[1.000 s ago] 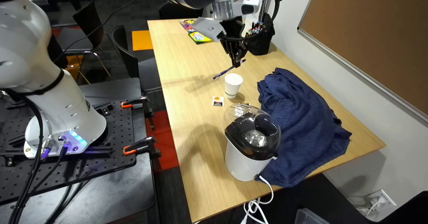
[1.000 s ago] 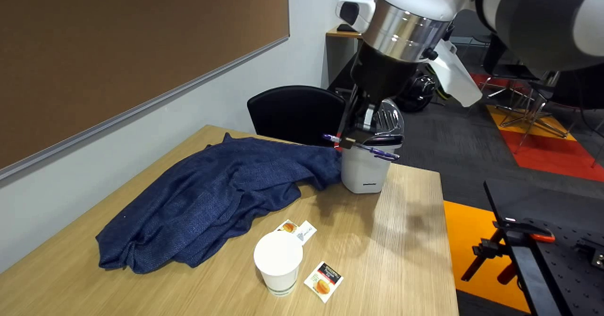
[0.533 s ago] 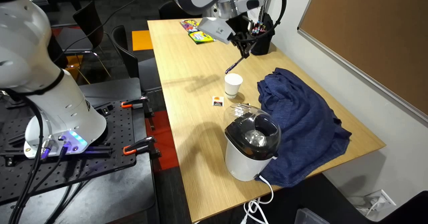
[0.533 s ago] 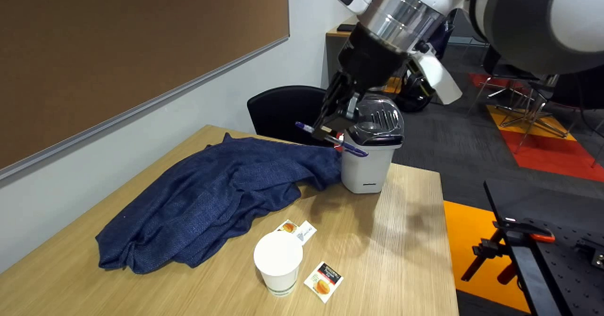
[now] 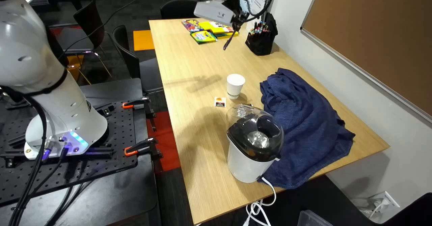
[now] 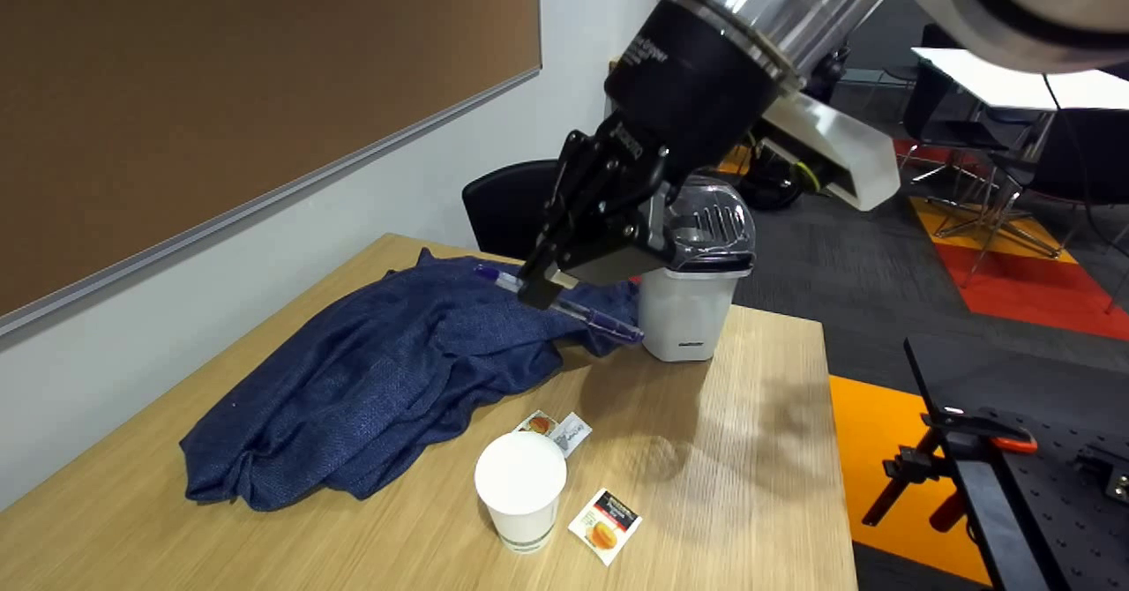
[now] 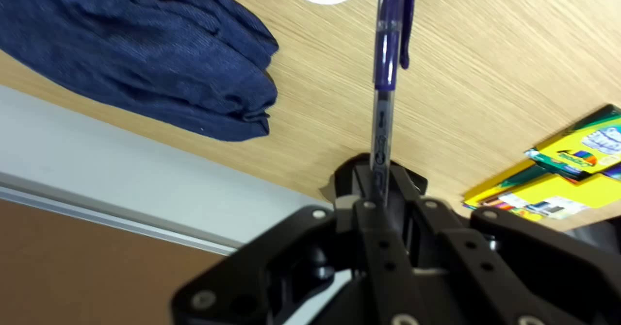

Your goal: Put the pen in the cup

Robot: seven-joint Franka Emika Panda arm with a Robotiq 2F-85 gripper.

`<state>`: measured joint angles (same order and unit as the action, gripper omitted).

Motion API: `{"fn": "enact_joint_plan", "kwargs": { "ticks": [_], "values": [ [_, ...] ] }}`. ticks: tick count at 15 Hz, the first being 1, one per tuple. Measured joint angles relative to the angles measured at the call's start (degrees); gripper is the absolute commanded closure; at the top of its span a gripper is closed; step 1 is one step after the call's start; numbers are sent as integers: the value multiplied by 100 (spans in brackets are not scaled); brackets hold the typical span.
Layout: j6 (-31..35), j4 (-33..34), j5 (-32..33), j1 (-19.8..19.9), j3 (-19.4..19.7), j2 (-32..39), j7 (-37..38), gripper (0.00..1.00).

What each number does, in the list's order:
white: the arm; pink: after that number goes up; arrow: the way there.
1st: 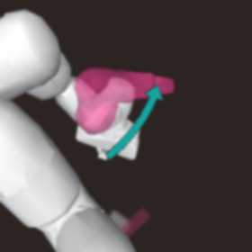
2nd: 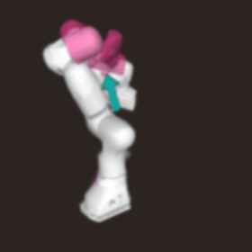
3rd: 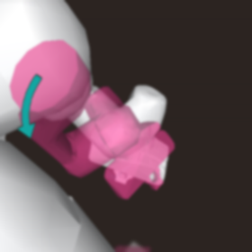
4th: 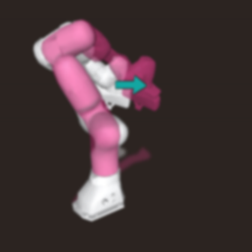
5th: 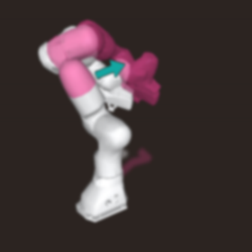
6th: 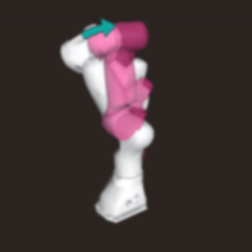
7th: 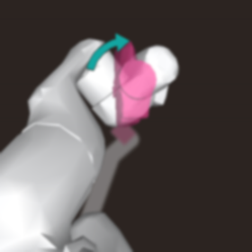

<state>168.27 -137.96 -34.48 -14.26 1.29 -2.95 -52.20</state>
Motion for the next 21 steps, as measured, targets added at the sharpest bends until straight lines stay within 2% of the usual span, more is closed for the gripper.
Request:
{"fn": "enact_joint_plan", "kwargs": {
  "ticks": [2, 4, 9, 12, 13, 16, 18, 21],
  "values": [
    [-334, 140, -709, -183, 200, -162, -897, 97],
    [-687, 202, -1282, -286, 559, -303, -1828, 97],
    [-1818, 215, -2189, -333, 1561, -421, -4193, 97],
    [-2509, 216, -2883, -330, 1985, -354, -5575, 97],
    [-2761, 216, -3150, -172, 1946, -293, -6011, 97],
    [-3458, 228, -3593, 573, 1508, -26, -6894, 97],
    [-3692, 254, -3727, 907, 1271, 152, -7177, 97],
    [-3731, 328, -3775, 1177, 952, 345, -7308, 97]
  ]
}}
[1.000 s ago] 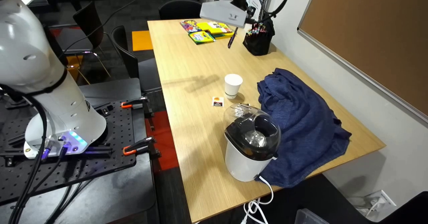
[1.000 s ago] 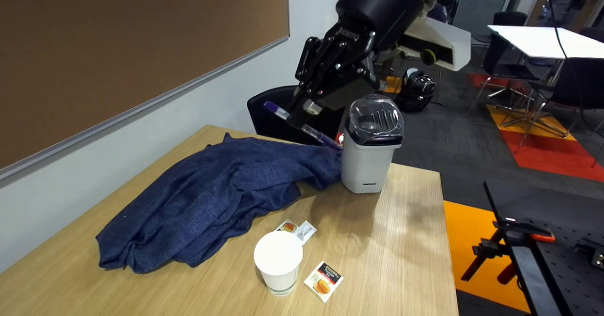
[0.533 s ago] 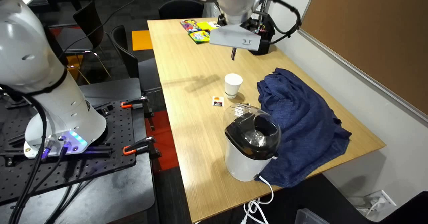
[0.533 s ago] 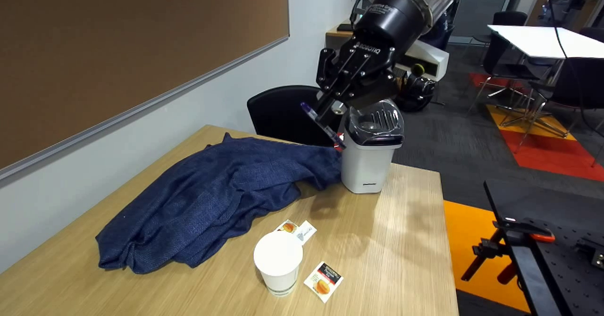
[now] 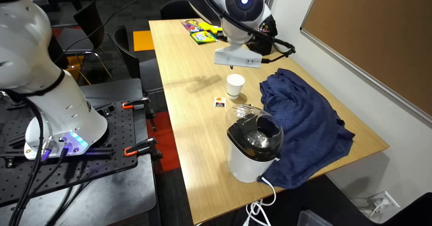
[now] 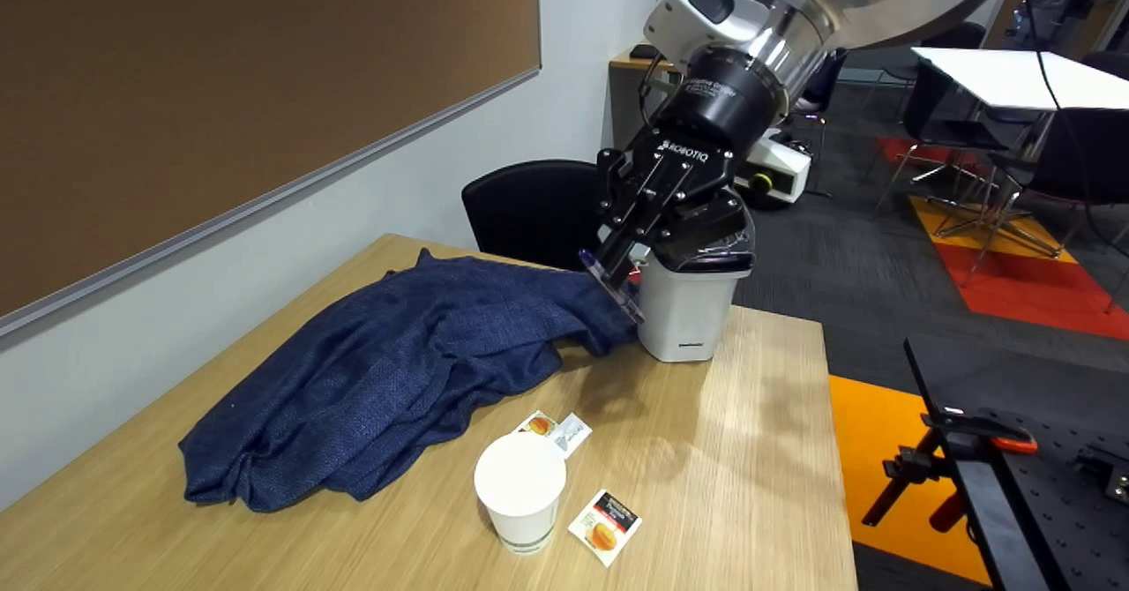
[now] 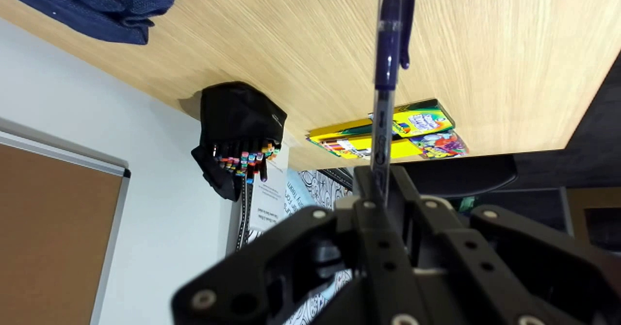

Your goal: Put the pen in the cup

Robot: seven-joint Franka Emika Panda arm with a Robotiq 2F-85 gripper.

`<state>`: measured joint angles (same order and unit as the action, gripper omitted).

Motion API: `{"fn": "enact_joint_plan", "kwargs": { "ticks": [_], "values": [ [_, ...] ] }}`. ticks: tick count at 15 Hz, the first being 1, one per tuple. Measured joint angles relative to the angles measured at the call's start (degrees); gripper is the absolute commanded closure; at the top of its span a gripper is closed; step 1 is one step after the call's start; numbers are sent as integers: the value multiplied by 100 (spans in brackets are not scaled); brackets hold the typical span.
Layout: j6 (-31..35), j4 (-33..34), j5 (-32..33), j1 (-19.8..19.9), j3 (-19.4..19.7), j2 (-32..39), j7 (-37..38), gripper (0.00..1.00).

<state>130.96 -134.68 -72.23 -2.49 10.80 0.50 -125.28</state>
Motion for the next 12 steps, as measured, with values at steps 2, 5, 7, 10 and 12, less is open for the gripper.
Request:
{"fn": "enact_joint_plan", "kwargs": {
  "ticks": [2, 5, 7, 10, 12],
  "values": [
    [2, 52, 27, 73, -173, 72, -3, 97],
    [-2, 100, 166, 106, -372, 113, -22, 97],
    [-108, 141, 204, 117, -462, 127, -68, 97],
    [-502, 218, 218, 148, -507, 182, -203, 97],
    [-811, 279, 226, 180, -511, 251, -329, 97]
  ]
}}
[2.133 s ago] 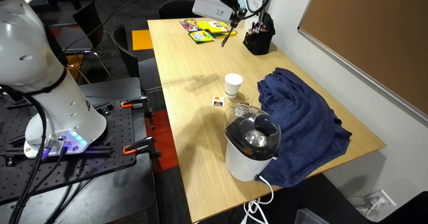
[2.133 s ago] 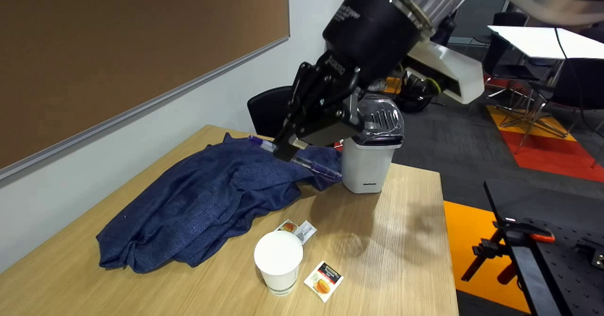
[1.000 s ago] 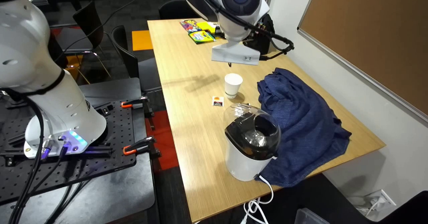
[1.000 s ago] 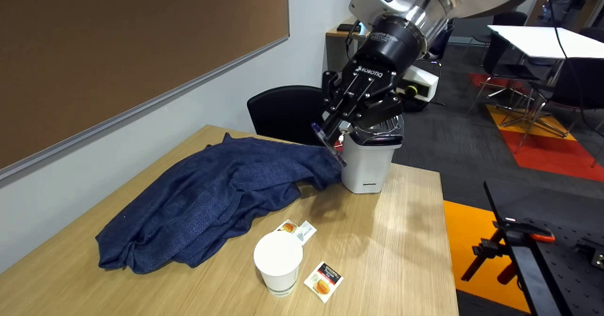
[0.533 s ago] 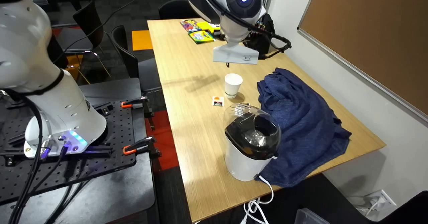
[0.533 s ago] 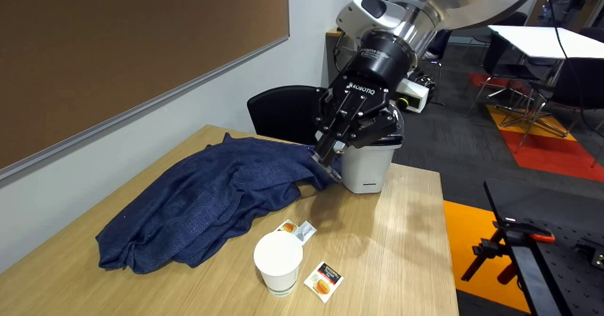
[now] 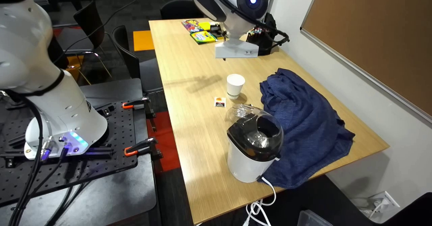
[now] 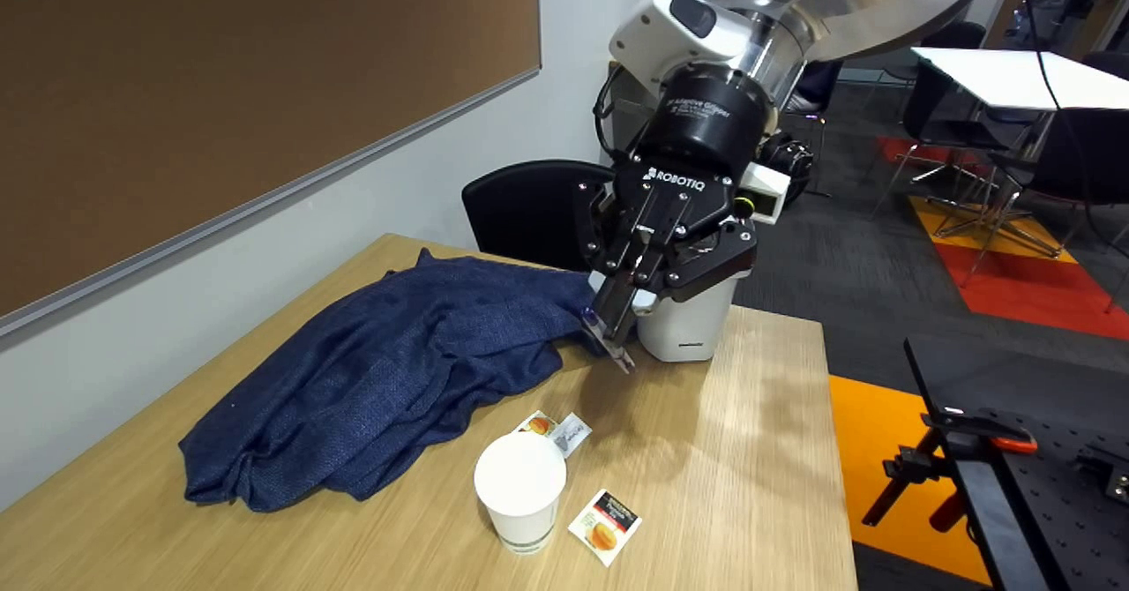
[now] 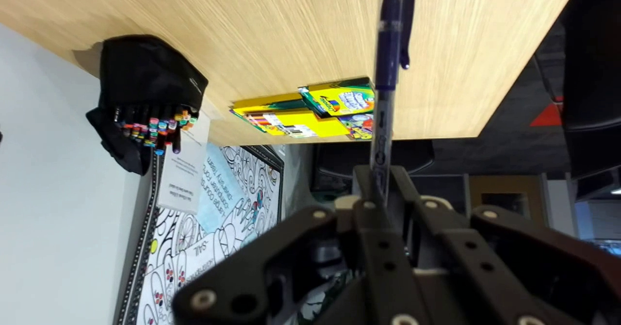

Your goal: Put the pen in the cup

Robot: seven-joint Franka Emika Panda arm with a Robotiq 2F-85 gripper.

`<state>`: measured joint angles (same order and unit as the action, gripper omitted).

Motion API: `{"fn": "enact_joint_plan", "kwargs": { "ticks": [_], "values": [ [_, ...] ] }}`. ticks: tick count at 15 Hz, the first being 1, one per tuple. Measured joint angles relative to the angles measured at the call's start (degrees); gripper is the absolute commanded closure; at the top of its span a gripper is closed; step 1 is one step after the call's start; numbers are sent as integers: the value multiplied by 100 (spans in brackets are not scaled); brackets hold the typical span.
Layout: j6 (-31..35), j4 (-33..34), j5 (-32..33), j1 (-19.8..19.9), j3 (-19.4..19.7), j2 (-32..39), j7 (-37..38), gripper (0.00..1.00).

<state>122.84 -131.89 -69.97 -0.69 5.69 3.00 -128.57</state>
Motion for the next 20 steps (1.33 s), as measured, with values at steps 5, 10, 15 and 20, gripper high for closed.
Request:
{"fn": "enact_joint_plan", "kwargs": {
  "ticks": [5, 10, 15, 20],
  "values": [
    [-864, 267, 139, 144, -1, 311, -346, 89],
    [-1023, 433, 189, 179, -3, 501, -411, 97],
    [-1031, 491, -28, 209, -8, 657, -741, 97],
    [-1070, 748, -369, 265, -40, 1138, -1406, 97]
  ]
}}
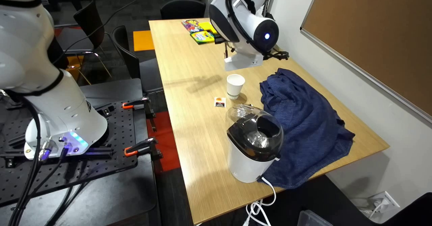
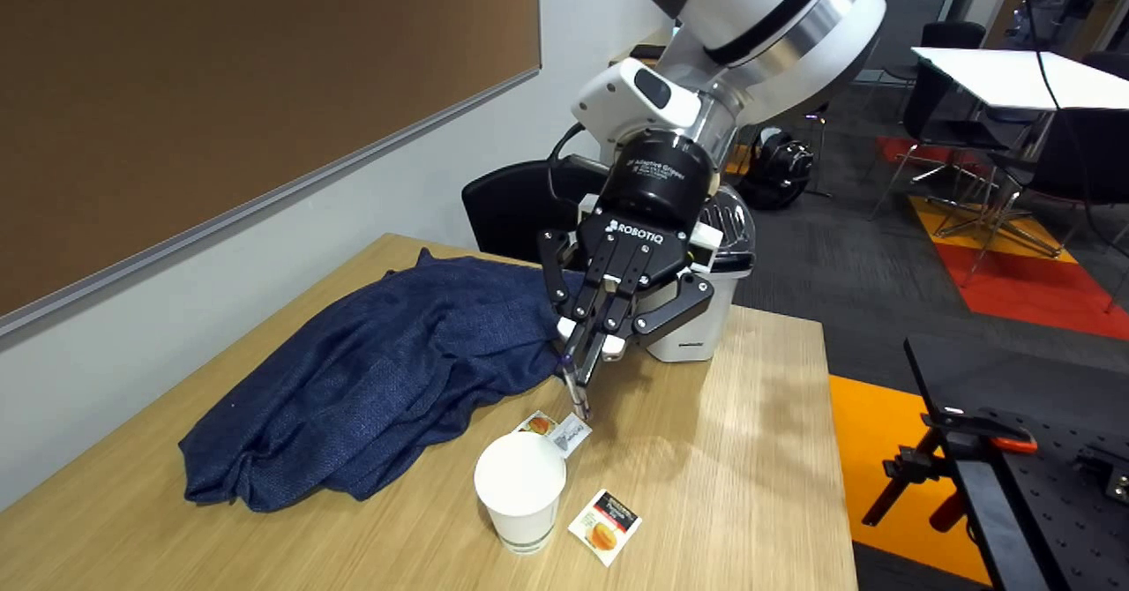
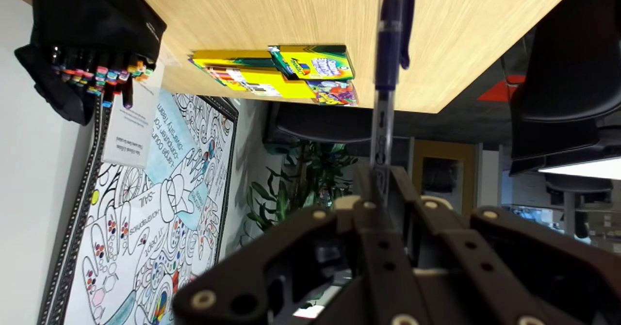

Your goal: Put the pen in the cup

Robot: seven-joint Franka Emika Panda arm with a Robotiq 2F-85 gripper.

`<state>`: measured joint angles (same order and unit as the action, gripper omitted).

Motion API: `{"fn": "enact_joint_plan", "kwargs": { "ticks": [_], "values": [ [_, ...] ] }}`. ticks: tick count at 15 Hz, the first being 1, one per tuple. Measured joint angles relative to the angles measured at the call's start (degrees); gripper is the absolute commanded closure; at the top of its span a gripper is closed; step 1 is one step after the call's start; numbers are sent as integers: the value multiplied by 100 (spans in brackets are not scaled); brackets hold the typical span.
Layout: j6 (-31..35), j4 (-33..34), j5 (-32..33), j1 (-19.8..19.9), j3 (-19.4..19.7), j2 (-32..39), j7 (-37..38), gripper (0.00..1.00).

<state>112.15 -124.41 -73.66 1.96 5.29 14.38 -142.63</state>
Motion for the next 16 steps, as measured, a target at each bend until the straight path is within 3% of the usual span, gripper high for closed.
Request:
{"fn": "enact_joint_plan", "kwargs": {
  "ticks": [16],
  "values": [
    [-189, 927, -110, 107, -103, 1306, -231, 97]
  ]
}}
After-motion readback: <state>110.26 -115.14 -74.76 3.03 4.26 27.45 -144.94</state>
